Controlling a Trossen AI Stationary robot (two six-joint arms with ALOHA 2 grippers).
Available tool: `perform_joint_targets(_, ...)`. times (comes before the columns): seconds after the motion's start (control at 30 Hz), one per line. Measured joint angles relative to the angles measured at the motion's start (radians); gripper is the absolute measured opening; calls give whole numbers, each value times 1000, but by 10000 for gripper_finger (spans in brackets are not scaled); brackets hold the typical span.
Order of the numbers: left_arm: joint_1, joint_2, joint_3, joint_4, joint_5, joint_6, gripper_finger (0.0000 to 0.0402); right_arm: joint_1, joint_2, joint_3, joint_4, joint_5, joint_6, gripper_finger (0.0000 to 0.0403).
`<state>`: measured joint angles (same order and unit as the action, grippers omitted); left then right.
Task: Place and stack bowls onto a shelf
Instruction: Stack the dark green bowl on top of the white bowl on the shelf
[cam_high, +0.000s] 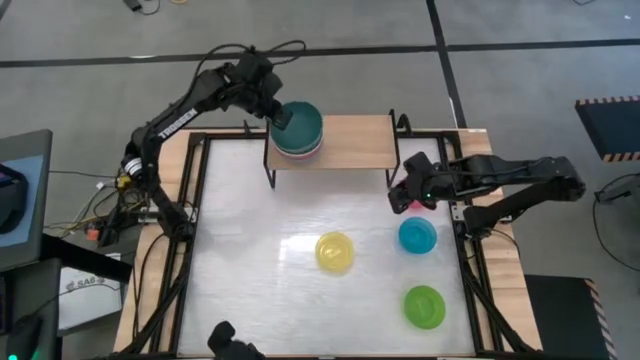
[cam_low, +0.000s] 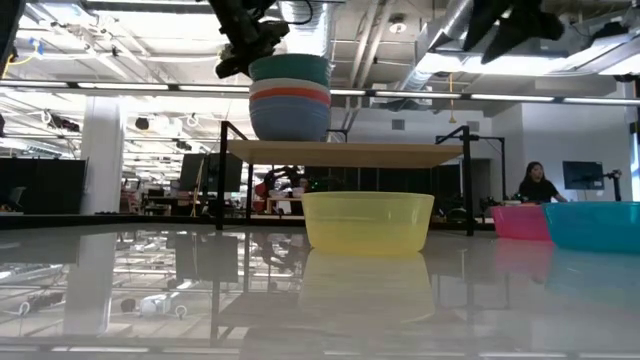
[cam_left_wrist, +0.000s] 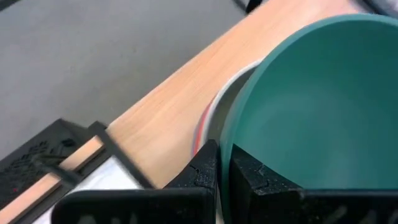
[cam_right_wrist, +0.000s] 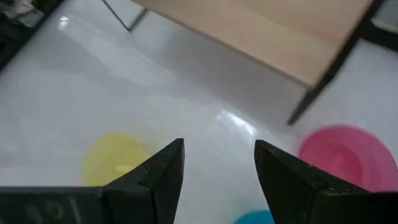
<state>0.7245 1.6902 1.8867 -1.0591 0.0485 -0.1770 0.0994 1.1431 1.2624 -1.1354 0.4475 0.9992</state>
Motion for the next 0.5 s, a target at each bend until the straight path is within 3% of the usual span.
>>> perform_joint_targets(0.23, 34, 71, 82, -105, 47, 53, 18, -4, 1, -60, -33, -26, 76, 219)
perform_joint_targets(0.37, 38, 79, 80, -98, 102, 52, 75, -3, 1, -97, -41, -32, 104, 219)
perform_joint_targets(0.5, 38, 80, 94, -100, 68, 41, 147, -13, 1, -161, -60, -44, 132, 219)
